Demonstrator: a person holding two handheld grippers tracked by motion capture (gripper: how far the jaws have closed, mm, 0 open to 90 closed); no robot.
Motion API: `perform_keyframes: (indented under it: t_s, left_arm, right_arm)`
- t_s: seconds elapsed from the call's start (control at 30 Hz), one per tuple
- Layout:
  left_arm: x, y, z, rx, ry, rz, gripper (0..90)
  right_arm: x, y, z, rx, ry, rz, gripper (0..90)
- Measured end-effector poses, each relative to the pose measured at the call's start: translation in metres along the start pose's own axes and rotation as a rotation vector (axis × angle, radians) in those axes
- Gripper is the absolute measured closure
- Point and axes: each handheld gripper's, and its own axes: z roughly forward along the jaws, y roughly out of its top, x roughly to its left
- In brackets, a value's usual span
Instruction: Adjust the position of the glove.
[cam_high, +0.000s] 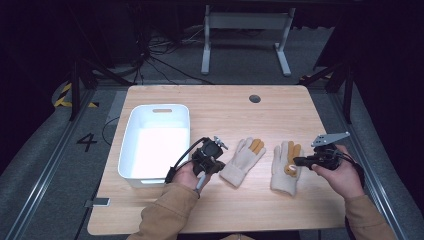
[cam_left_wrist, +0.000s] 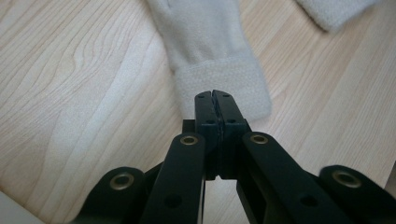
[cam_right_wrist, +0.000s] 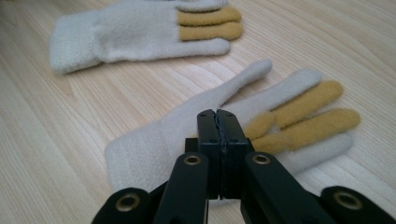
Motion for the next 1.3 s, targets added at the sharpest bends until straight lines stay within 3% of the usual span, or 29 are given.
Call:
perform_keyframes:
  t_s: [0.17, 0.27, 0.87, 1.07, 1.3]
  left_arm:
    - [-0.001, 0.0, -0.001, 0.001, -0.013, 0.019, 90.0]
    - [-0.003, 0.0, -0.003, -0.007, -0.02, 0.035, 90.0]
    - [-0.004, 0.0, -0.003, -0.017, -0.053, 0.042, 89.9]
    - [-0.007, 0.001, 0.001, -0.006, -0.059, 0.053, 89.9]
    - [-0.008, 0.001, 0.003, 0.002, -0.065, 0.056, 89.9]
  right_arm:
    - [0.004, 0.002, 0.002, -0.004, 0.024, -0.009, 90.0]
    - [0.013, 0.006, 0.008, 0.003, 0.043, -0.04, 90.0]
    - [0.044, 0.012, 0.042, 0.07, 0.095, -0.126, 90.0]
    - [0.049, 0.01, 0.058, 0.103, 0.108, -0.129, 90.0]
    - [0.045, 0.007, 0.063, 0.124, 0.099, -0.116, 90.0]
